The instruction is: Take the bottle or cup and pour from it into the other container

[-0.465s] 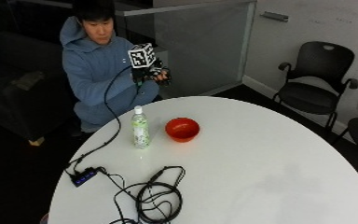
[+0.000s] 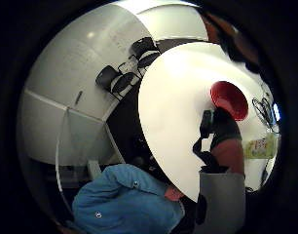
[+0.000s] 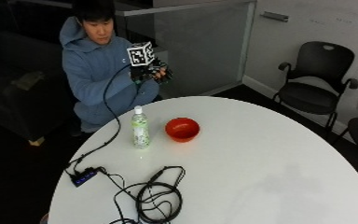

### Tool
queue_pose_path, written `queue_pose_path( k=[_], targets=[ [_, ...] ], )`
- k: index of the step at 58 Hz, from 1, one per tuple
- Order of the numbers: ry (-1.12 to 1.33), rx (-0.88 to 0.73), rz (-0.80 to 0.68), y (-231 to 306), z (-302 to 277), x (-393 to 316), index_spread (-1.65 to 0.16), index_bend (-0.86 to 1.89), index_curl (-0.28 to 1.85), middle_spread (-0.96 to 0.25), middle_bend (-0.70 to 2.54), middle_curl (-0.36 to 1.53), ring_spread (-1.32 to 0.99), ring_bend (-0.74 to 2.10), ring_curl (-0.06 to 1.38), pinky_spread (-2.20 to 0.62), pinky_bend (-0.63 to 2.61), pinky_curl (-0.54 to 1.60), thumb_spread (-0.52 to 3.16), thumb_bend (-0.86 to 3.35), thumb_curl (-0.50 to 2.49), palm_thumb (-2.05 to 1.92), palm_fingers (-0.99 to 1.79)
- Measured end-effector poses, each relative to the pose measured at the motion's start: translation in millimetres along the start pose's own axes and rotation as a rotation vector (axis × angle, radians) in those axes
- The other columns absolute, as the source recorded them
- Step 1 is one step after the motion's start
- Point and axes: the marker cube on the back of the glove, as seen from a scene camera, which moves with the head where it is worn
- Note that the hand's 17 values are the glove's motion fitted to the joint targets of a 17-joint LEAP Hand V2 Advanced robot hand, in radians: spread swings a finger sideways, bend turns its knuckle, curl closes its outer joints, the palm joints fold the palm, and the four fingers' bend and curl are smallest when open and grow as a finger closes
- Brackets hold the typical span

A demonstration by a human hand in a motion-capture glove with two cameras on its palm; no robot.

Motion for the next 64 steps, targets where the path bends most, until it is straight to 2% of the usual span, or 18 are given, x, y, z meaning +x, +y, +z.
queue_pose_path(
  k=[9,25,54,64],
  targets=[
    [0.032,-0.004,0.011,13.7,4.5,-1.1,-0.29,0.09,0.24,0.02,0.13,0.27,0.05,0.37,0.32,0.10,0.57,0.30,0.98,0.18,0.40,0.76,0.52],
    [0.065,0.031,0.069,29.2,-2.4,33.4,-0.35,0.15,0.25,-0.01,0.16,0.25,0.13,0.39,0.32,0.18,0.60,0.30,1.04,0.06,0.45,0.75,0.30],
    [0.037,0.191,0.194,70.5,-16.6,114.2,-0.36,0.16,0.29,-0.01,0.17,0.26,0.17,0.39,0.30,0.22,0.55,0.27,1.05,-0.03,0.45,0.68,0.21],
    [0.047,0.259,0.285,89.1,-15.6,149.9,-0.36,0.17,0.29,-0.01,0.18,0.26,0.17,0.40,0.30,0.22,0.54,0.27,1.05,-0.04,0.43,0.63,0.22]
  ],
)
